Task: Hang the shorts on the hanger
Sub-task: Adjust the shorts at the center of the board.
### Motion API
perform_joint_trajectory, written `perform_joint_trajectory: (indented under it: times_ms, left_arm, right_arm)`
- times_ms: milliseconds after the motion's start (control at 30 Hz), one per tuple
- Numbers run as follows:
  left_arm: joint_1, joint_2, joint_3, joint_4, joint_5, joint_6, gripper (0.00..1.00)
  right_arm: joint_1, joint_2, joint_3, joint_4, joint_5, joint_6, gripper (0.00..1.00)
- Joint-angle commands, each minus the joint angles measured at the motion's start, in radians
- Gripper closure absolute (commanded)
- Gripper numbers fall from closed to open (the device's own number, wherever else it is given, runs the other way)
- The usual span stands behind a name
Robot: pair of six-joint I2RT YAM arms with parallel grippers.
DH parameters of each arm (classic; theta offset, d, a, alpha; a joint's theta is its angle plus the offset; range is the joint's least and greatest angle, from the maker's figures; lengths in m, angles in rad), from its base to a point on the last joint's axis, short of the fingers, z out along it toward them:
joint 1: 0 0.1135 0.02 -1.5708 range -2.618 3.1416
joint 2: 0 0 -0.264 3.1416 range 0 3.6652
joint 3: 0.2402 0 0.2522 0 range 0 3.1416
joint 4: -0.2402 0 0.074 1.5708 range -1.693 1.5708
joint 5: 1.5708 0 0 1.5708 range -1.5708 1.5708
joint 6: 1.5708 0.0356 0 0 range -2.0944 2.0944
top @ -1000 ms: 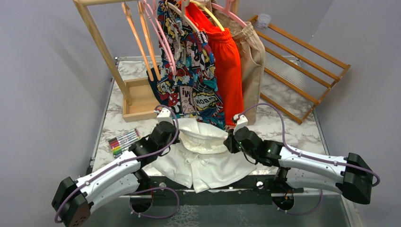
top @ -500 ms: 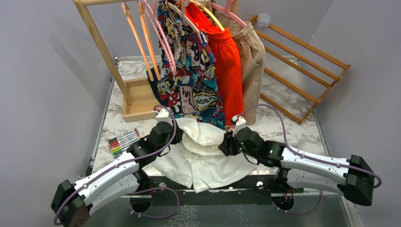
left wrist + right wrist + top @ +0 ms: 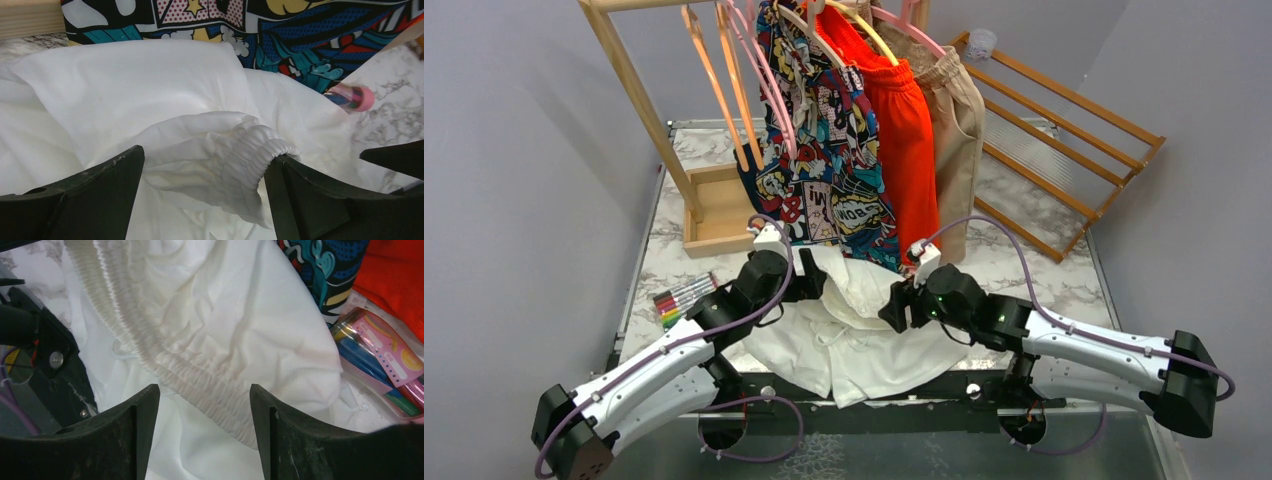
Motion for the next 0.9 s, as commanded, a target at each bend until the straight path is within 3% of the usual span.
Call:
perform_joint_trajectory:
  times_ms: [0, 400, 667, 867]
  left_arm:
    - [0.001, -0.046, 0.083, -0.090, 0.051, -0.007, 0.02]
    - [0.002, -0.164, 0.181, -0.259, -0.019, 0.005, 0.01]
    - [0.001, -0.206, 0.172, -0.243, -0.186, 0.127, 0.01]
    - [0.003, -0.058, 0.169, -0.195, -0.233, 0.210, 0.01]
  right_arm:
    - [0.000, -0.020, 0.070, -0.035, -0.120, -0.091, 0.29]
    - [0.001, -0.005, 0.135, -0.033, -0.269, -0.220, 0.32]
    - [0.028, 0.096, 0.135, 0.102, -0.196, -0.236, 0.37]
    - [0.029, 0.252, 0.195, 0.085, -0.104, -0.236, 0.37]
